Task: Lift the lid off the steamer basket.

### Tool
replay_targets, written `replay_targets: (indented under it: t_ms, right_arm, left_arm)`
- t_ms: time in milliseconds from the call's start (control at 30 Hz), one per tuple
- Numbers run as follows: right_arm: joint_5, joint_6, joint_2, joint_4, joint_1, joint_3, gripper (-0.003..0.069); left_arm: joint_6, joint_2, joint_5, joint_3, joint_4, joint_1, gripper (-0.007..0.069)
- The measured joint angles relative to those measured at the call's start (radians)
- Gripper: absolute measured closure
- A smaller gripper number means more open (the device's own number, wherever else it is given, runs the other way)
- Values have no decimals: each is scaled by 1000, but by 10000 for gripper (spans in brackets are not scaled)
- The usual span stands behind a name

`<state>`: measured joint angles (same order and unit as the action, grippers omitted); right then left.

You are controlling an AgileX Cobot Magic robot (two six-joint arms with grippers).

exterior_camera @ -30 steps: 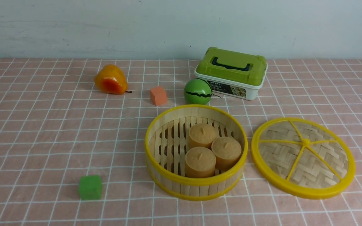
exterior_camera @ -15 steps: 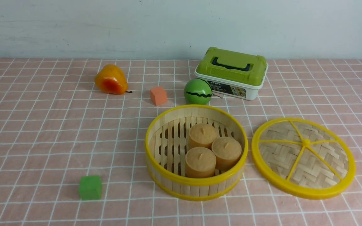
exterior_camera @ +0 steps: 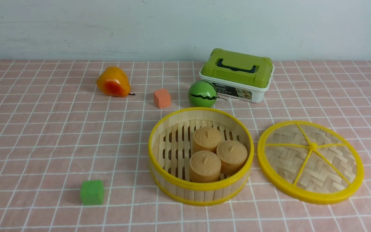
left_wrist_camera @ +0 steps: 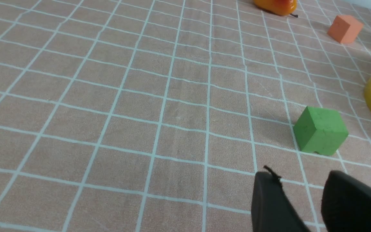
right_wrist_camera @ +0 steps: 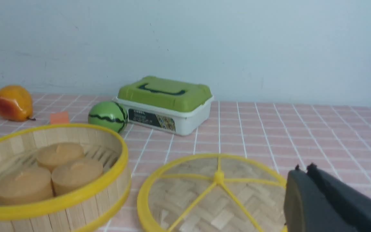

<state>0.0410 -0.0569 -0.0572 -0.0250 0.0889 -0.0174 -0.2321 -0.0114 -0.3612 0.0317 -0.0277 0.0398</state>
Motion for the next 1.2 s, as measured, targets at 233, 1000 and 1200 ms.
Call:
replay_targets:
  t_ms: [233, 1000, 1200]
  right_arm:
    - [187, -69, 67, 25, -36, 44, 683]
    - [342, -69, 67, 35, -78, 35, 676]
    - [343, -69, 67, 35, -78, 35, 670]
  left_arm:
    - [0, 0, 0, 0, 0, 0, 385]
    - [0, 0, 0, 0, 0, 0, 385]
    - [0, 0, 0, 0, 0, 0, 385]
